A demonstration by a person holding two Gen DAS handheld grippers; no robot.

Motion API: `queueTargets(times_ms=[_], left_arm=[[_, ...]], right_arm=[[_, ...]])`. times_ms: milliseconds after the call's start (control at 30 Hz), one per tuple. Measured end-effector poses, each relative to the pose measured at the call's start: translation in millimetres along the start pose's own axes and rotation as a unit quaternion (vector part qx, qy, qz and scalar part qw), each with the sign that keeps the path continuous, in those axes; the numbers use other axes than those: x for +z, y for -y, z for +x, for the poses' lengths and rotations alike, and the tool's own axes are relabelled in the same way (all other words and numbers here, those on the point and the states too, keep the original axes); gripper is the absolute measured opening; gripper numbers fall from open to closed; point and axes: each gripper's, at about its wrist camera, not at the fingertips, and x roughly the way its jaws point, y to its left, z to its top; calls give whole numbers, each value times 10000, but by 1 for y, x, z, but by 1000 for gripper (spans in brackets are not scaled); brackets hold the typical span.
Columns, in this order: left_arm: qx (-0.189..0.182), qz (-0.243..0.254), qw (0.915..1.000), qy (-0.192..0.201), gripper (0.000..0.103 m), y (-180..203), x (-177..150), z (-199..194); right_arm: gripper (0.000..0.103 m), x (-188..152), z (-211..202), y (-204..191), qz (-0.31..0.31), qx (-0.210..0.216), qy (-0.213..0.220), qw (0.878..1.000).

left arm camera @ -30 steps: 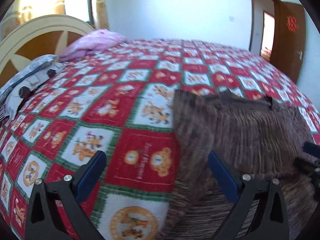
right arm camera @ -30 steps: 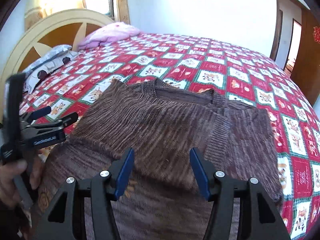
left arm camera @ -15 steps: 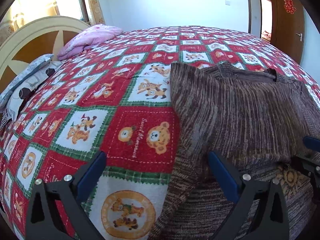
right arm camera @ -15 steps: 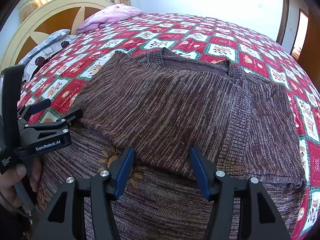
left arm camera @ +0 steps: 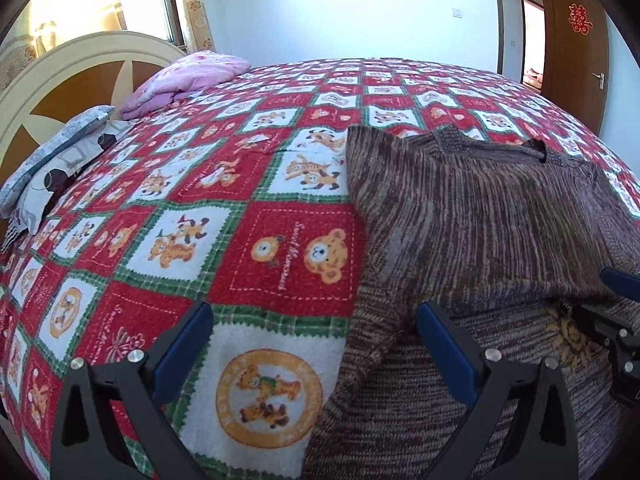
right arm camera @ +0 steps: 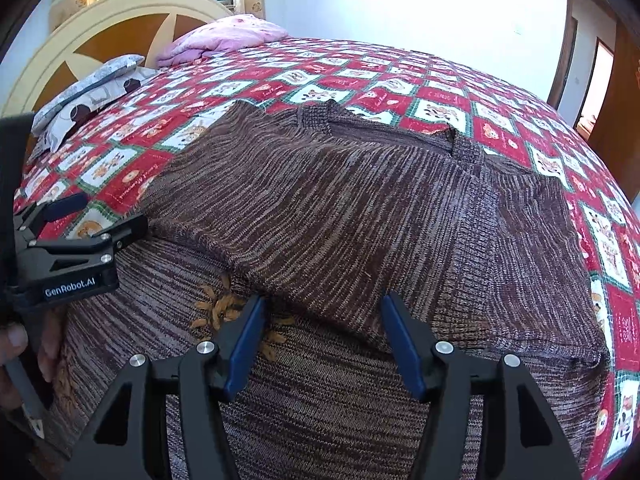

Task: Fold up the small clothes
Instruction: 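Release the sweater and smooth the folded side with the right gripper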

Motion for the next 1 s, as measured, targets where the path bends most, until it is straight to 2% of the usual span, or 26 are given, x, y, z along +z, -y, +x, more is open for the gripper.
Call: queueTargets(times_ms=[133,367,500,667,1000], left_arm=[[-39,6,10000,70,103,-3,-2,-10],[-299,7,9994,143,103,-8,-13,-32],[-379,-30,9991,167,103,-11,-20,-43],[-594,-45,9979,239,103,-12,-29,-63],[-841,238,9957,317,103,-4,-48,-98]], right_arm=[[62,-3,-4,-3,-112,-80,56,9999],[62,-9,-23,5,293,73,78,9995],[62,-22,-27,6,409,53,-24,9991],[62,-42,-45,5,553,188,79,9983],[62,-71,-85,4,674,213,278,9971]])
